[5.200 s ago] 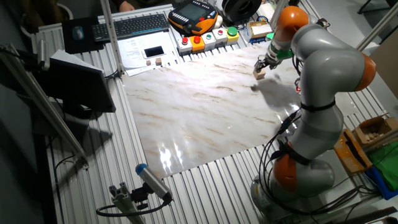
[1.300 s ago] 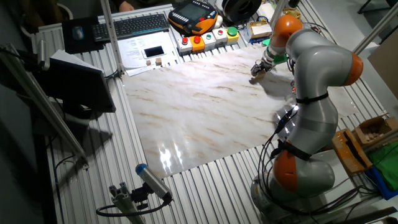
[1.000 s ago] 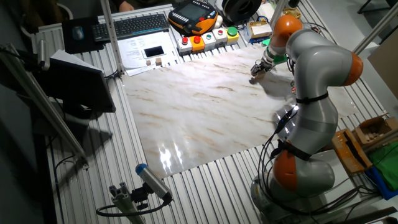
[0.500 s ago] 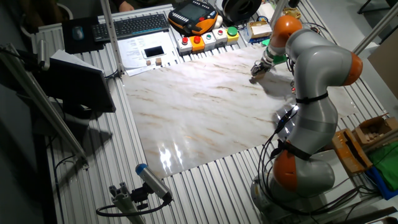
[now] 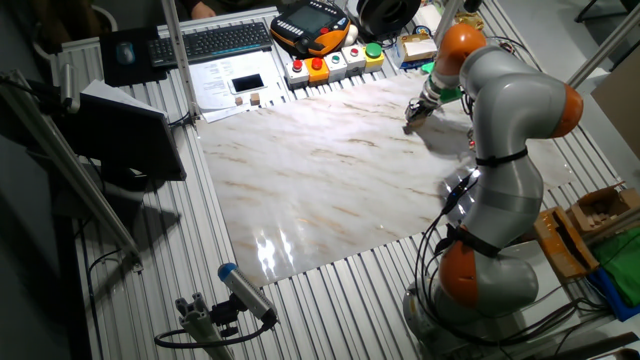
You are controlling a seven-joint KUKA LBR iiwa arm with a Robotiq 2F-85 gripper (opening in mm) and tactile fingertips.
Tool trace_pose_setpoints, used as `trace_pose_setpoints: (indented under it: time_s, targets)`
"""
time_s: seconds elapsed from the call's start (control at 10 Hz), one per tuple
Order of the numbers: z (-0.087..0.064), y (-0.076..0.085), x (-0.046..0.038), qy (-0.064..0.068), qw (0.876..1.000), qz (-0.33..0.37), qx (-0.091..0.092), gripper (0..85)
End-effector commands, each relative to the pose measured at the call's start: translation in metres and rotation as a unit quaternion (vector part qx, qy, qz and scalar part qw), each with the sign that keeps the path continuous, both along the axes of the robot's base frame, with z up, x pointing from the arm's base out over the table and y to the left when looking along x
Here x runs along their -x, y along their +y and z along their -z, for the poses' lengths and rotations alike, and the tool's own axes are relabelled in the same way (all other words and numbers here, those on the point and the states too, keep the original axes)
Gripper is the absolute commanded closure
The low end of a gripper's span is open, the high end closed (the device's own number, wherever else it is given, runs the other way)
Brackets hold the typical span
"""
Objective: Pick up the small block on the left and move it to the right
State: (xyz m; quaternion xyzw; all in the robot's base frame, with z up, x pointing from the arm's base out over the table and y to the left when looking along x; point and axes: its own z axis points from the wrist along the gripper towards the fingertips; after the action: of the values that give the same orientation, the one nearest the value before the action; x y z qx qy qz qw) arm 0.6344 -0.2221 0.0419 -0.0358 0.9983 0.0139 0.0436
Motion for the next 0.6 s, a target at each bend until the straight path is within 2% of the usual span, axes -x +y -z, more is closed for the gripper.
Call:
trace_pose_setpoints:
  time_s: [0.0,0.1,0.5]
  targets:
    - [-0.002,0.0,-0.0003,0.003,1.0,-0.003,0.0,70.0]
    - [-0.004,0.001,-0.0005,0.004,1.0,-0.004,-0.001,84.3]
    - [-0.026,0.01,-0.0003,0.001,1.0,0.013,0.007,84.3]
